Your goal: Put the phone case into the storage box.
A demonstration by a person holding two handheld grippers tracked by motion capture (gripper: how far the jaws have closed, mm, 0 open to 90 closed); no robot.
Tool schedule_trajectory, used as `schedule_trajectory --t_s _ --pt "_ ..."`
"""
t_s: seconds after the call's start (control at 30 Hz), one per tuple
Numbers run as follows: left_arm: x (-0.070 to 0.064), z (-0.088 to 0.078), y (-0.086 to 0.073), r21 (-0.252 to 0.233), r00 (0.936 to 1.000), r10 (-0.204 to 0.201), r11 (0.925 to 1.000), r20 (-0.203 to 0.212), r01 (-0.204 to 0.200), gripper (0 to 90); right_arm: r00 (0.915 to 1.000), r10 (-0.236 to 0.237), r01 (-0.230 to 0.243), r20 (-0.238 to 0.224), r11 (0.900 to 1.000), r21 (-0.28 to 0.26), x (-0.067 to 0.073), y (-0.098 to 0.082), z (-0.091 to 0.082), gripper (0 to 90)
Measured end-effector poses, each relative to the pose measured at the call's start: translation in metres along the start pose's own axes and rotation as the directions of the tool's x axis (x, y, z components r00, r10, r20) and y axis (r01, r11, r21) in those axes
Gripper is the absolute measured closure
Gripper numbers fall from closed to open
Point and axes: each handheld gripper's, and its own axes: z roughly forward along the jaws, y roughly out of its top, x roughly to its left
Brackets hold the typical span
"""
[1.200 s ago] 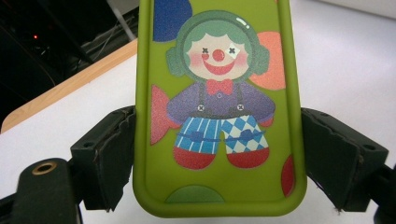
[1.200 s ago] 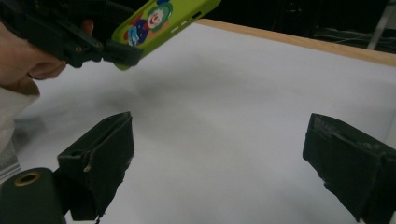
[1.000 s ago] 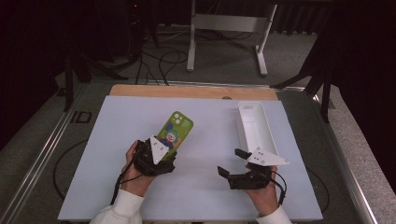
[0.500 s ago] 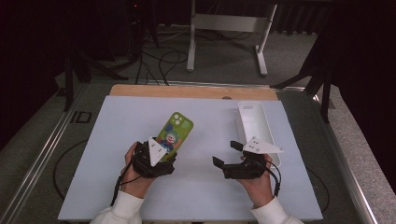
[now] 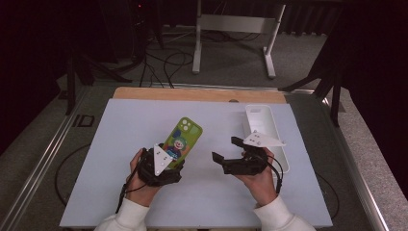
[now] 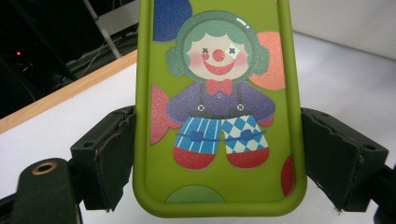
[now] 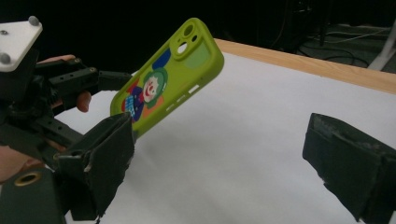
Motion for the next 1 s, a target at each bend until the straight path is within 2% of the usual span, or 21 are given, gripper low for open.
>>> schedule_trajectory --t_s 0.2,0.67,1.0 --pt "-0.001 -0.003 0.001 -0.012 1.0000 0.004 0.9999 0.006 -0.004 16.2 0.9998 -0.004 0.005 -0.019 1.000 0.012 0.003 0.004 0.010 9.1" --pt "-0.005 -0.008 0.006 -0.037 0.9997 0.017 0.9992 0.017 -0.016 16.2 0.9975 0.037 -0.036 -0.060 0.999 0.014 0.004 0.006 0.021 9.1" --pt "-0.008 -0.010 0.008 -0.050 0.9996 0.016 0.9986 0.025 -0.015 16.2 0.9954 0.050 -0.048 -0.082 0.999 0.023 0.004 0.006 0.028 9.2"
